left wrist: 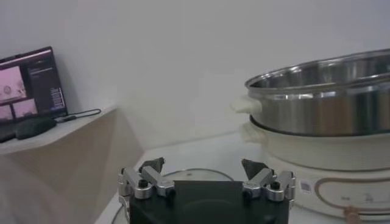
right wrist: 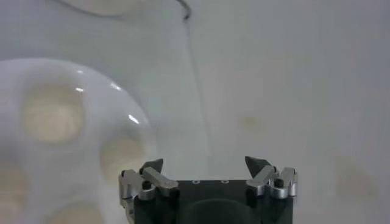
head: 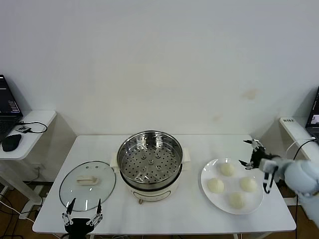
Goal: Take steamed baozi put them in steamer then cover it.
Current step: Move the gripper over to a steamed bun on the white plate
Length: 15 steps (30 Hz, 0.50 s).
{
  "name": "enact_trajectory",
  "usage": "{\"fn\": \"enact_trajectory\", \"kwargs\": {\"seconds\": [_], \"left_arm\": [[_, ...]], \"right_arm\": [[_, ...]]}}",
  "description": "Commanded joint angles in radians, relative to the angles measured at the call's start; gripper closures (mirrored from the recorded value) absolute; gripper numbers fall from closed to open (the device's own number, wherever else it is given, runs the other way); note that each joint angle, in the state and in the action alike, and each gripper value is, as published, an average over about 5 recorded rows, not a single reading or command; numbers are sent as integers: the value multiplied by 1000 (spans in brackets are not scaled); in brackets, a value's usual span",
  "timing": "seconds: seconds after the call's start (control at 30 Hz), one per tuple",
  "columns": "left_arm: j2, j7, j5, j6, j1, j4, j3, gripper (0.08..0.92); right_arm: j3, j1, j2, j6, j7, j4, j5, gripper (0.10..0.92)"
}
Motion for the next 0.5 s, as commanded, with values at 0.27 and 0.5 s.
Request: {"fn": "enact_trajectory", "kwargs": {"seconds": [0.27, 0.5], "left_arm": [[4, -12, 8, 3, -2, 1, -15, 177], [3, -11, 9, 2, 1, 5, -26, 177]], "right_arm": [[-474, 388, -47, -2, -234, -214, 51, 203], [-540, 444, 82, 21, -209, -326, 22, 203]]}}
